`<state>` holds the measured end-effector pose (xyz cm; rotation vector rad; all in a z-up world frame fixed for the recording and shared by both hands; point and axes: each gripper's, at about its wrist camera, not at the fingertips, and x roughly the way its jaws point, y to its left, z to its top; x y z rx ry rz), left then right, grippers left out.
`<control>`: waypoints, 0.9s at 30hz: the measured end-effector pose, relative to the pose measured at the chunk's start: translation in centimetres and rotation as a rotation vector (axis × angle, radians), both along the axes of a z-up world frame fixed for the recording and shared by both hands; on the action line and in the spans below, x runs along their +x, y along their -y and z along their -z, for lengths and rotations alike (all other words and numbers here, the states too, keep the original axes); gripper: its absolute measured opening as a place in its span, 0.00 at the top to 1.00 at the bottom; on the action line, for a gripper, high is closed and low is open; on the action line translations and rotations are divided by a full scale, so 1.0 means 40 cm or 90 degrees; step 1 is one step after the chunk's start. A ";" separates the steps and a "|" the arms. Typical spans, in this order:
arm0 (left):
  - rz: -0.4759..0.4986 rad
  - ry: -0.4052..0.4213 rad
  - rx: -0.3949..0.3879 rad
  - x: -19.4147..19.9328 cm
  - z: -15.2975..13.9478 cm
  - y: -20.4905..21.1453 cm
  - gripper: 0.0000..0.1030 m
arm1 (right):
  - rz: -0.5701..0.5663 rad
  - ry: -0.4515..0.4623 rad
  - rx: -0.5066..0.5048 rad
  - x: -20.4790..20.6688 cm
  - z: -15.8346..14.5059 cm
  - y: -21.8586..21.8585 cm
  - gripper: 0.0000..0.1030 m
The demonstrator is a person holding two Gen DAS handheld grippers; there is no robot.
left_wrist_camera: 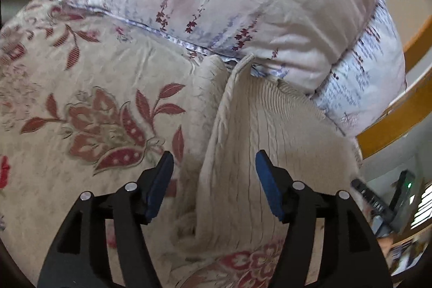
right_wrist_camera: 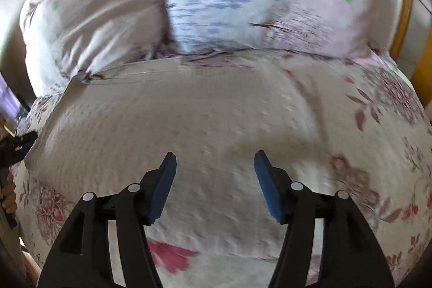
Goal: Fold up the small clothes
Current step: 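Withdraw both grippers from the folded sweater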
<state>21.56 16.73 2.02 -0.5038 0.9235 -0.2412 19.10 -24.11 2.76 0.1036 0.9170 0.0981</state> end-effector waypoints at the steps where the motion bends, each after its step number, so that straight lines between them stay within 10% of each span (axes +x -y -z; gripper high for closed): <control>1: 0.000 -0.007 -0.012 0.012 0.003 -0.001 0.38 | -0.009 0.001 -0.002 0.012 0.000 -0.020 0.40; 27: -0.037 -0.027 -0.155 0.114 0.041 0.003 0.47 | -0.043 0.006 -0.057 0.098 -0.005 -0.136 0.33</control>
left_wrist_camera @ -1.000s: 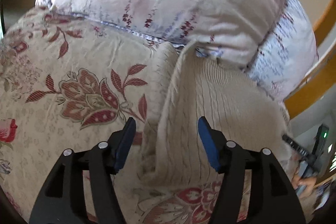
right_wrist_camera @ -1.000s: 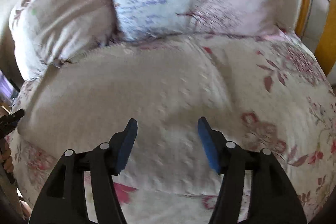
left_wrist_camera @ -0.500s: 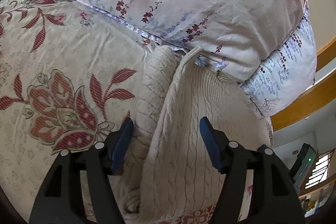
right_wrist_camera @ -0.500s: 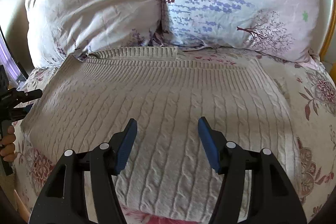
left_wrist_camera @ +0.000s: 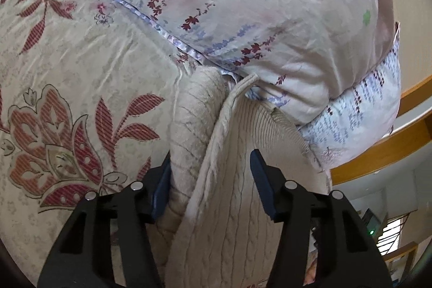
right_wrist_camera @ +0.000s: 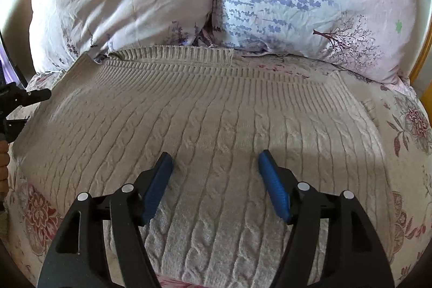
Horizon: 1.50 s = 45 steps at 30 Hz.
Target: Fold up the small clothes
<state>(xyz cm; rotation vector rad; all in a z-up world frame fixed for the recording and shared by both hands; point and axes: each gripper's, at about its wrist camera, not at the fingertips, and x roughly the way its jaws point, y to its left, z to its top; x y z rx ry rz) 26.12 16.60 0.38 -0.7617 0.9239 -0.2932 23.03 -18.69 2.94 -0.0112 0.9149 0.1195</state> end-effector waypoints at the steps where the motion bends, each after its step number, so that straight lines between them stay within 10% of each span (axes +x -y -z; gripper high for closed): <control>1: -0.001 0.000 -0.003 0.002 0.000 0.000 0.48 | 0.000 0.001 -0.001 0.000 0.001 -0.001 0.33; 12: 0.016 -0.021 -0.084 0.027 0.009 0.014 0.83 | -0.003 0.005 0.005 -0.007 0.003 0.000 0.33; 30: 0.138 0.127 -0.170 0.007 -0.226 0.302 0.87 | 0.049 0.038 0.102 -0.108 -0.030 0.142 0.32; 39: 0.223 0.113 -0.191 0.027 -0.244 0.589 0.87 | 0.150 0.088 0.154 -0.203 -0.026 0.351 0.32; 45: 0.330 -0.021 -0.211 0.052 -0.106 0.826 0.75 | 0.229 0.068 0.199 -0.232 0.008 0.474 0.32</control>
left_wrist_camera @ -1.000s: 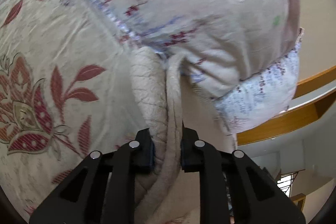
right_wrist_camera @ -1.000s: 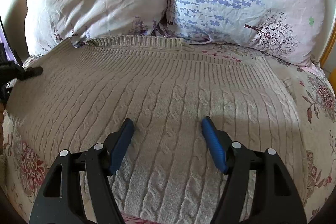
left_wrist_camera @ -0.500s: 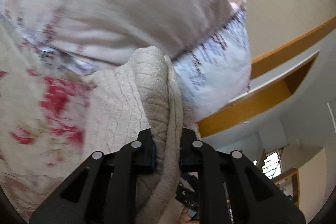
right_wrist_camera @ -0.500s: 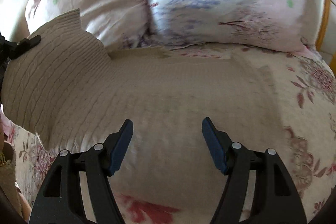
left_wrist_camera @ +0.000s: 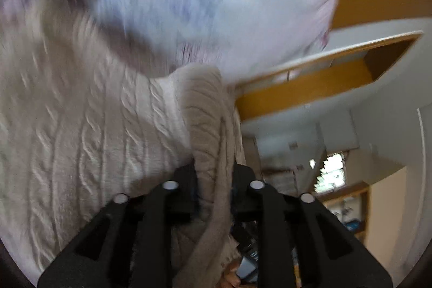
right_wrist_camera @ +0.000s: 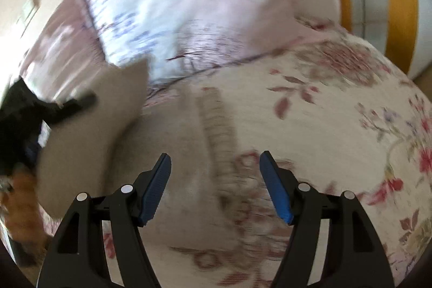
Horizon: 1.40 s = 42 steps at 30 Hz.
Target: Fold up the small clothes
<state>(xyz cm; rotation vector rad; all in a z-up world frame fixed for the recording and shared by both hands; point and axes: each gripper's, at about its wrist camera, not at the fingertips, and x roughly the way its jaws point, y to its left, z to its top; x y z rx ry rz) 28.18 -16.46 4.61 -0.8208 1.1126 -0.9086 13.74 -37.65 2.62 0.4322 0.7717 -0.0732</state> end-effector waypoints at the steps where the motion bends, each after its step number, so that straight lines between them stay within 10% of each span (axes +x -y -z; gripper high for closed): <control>1: 0.031 -0.030 -0.036 -0.003 0.024 0.021 0.75 | 0.006 -0.001 0.007 -0.006 0.001 0.013 0.32; 7: 0.044 0.103 -0.044 -0.069 -0.088 -0.071 0.48 | -0.026 0.041 0.113 -0.011 -0.035 0.066 0.32; 14: -0.118 0.212 0.232 -0.120 -0.107 -0.262 0.42 | -0.137 -0.011 0.292 0.086 -0.021 0.017 0.39; 30: -0.115 0.166 0.262 -0.095 0.029 -0.290 0.40 | -0.127 -0.108 0.259 0.207 0.045 -0.022 0.63; 32: -0.111 0.160 0.255 -0.088 0.038 -0.287 0.40 | -0.129 -0.103 0.256 0.231 0.050 -0.021 0.79; 39: -0.096 0.155 0.238 -0.088 0.042 -0.292 0.37 | -0.165 0.053 0.008 0.213 -0.139 -0.103 0.85; 42: -0.084 0.161 0.231 -0.092 0.039 -0.283 0.37 | -0.139 0.033 -0.047 0.225 -0.127 -0.091 0.85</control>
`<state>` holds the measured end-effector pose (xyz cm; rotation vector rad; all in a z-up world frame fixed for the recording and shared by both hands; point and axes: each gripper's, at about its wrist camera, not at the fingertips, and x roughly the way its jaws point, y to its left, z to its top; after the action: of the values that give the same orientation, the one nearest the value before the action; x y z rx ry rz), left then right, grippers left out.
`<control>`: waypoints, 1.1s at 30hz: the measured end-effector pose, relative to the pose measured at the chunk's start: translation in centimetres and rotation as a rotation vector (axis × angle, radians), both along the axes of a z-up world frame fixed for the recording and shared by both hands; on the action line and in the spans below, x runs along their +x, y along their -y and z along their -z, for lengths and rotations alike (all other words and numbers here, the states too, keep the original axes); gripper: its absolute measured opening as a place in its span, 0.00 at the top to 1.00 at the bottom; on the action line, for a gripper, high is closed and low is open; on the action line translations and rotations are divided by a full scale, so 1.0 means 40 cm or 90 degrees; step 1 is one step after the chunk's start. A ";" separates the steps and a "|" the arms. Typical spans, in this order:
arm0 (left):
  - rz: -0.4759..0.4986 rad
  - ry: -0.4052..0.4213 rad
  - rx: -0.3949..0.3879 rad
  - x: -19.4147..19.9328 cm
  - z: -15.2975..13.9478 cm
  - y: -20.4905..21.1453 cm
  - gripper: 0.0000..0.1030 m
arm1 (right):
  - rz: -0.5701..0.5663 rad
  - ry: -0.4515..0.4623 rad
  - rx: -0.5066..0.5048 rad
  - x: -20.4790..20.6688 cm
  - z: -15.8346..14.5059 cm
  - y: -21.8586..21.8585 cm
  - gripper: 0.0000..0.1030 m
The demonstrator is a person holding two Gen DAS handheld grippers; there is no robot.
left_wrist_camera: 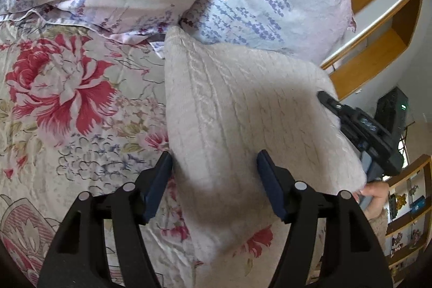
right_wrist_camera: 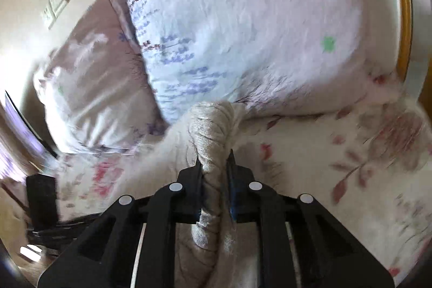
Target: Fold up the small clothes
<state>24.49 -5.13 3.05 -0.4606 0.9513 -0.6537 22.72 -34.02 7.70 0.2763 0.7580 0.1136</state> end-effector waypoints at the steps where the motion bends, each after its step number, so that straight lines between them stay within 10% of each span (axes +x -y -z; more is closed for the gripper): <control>1: 0.006 0.003 0.004 -0.003 -0.001 0.006 0.37 | 0.020 -0.035 -0.004 0.017 0.035 0.019 0.85; 4: 0.019 0.002 0.008 -0.006 0.002 0.018 0.37 | 0.064 -0.140 0.044 0.049 0.146 0.081 0.83; 10: 0.021 -0.005 0.002 -0.004 0.010 0.016 0.37 | 0.101 -0.088 0.135 -0.074 0.097 0.155 0.62; 24: 0.026 -0.067 0.042 -0.105 0.036 0.000 0.47 | 0.066 -0.105 0.266 -0.134 0.136 0.145 0.62; 29: 0.024 -0.073 0.044 -0.110 0.055 0.013 0.68 | 0.036 -0.108 0.198 -0.092 0.151 0.099 0.91; 33: 0.041 -0.057 0.056 -0.114 0.049 0.019 0.81 | 0.046 -0.020 0.176 -0.131 0.082 0.104 0.93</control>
<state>19.93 -5.88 1.10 -0.3853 1.0780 -0.6510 17.48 -38.17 4.41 0.5694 0.7626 0.1464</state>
